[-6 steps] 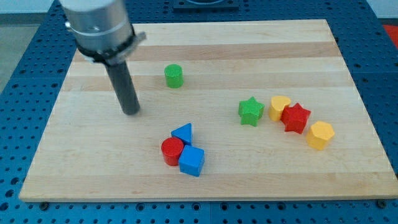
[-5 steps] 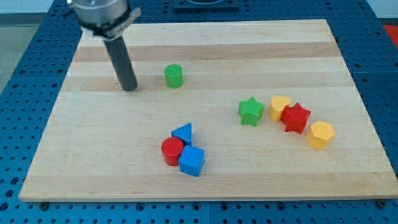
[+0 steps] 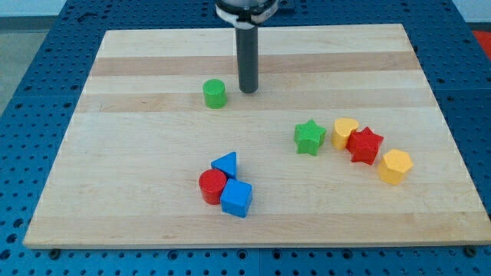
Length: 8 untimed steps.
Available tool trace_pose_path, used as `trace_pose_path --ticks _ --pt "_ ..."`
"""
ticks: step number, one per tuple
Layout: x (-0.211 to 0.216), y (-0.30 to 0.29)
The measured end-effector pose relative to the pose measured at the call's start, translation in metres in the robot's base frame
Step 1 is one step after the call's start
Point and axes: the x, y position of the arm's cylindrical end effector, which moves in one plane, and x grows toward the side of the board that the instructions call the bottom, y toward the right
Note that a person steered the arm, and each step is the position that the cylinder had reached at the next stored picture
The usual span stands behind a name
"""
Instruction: Slide the green circle closer to the blue triangle
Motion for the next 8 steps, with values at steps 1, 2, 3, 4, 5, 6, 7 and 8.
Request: trace_pose_path --ticks 1,2,3,4,5,6,7,8 --pt "-0.005 -0.021" --pt "0.018 -0.035" --pt "0.042 -0.041" --pt "0.009 -0.046" --pt "0.035 -0.063" --pt "0.080 -0.068" --pt "0.065 -0.081" --pt "0.066 -0.095"
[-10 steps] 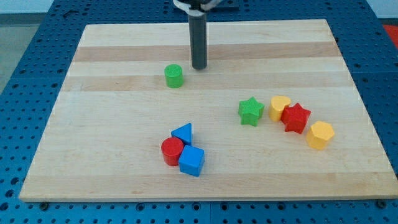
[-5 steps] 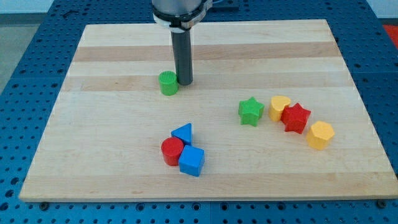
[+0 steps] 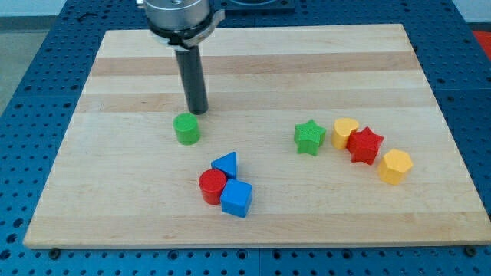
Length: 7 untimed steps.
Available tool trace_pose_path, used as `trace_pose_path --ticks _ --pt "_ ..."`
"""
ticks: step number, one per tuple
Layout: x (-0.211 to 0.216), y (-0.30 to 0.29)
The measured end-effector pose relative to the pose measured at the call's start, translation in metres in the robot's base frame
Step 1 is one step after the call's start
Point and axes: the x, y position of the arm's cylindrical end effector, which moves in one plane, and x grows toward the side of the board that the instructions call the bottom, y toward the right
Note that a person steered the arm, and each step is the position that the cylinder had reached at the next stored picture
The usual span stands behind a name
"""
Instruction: Slide the green circle closer to the blue triangle
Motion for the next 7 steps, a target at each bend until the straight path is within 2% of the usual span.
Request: trace_pose_path --ticks 2,5,7 --pt "0.034 -0.029" --pt "0.088 -0.008" --pt "0.053 0.012"
